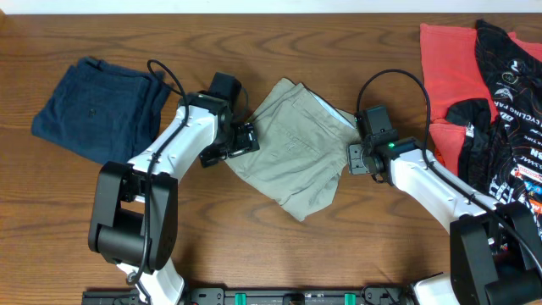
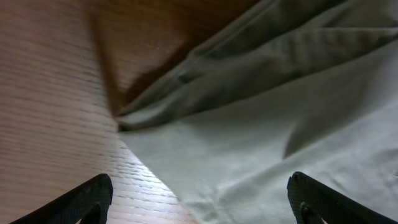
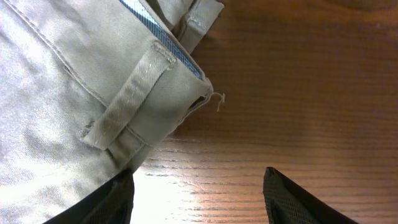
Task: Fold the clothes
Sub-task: 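Carry the folded shorts left with the left gripper, releasing the right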
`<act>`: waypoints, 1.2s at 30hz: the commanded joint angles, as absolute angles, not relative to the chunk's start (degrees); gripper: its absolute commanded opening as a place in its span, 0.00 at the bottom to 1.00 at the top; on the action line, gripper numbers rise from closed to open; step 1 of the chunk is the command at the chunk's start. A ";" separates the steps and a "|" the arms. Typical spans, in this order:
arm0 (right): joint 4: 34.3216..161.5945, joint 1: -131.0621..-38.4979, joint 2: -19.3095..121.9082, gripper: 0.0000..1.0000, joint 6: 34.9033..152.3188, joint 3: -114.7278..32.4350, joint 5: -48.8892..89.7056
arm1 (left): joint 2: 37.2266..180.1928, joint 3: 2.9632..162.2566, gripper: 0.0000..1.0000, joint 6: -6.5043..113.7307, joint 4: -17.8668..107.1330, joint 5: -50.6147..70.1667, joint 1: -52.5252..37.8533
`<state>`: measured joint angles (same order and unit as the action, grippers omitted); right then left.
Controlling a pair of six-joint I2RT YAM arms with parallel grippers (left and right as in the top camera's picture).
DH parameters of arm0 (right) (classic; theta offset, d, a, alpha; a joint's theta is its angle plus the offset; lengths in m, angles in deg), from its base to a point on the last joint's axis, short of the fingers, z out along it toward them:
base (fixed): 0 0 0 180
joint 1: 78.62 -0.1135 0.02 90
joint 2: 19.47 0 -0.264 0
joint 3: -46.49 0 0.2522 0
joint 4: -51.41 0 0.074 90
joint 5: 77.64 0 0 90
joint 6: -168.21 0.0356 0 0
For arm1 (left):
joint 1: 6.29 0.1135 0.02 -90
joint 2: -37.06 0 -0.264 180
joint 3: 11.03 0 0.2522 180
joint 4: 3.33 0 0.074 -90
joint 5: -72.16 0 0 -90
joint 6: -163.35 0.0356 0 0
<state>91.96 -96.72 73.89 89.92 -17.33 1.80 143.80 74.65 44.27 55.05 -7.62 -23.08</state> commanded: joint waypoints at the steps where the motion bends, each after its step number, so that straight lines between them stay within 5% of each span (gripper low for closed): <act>1: 91.89 -96.40 74.43 0.65 89.74 -17.01 0.79 | 144.54 74.19 0.91 46.13 55.81 -9.98 -22.58; 16: 91.85 -96.42 74.43 0.65 89.74 -17.01 0.79 | 144.54 64.01 0.89 42.65 41.65 -8.21 -22.58; 24: 91.98 -96.40 74.43 0.65 89.74 -17.01 0.79 | 144.54 61.34 0.58 42.87 33.72 -3.49 -22.76; 30: 92.29 -96.40 74.43 0.64 89.74 -17.01 0.75 | 144.50 61.43 0.06 46.19 33.21 -3.86 -22.67; 36: 92.57 -96.40 74.41 0.64 89.74 -17.01 0.75 | 142.05 64.86 0.06 51.11 36.67 -16.85 -21.40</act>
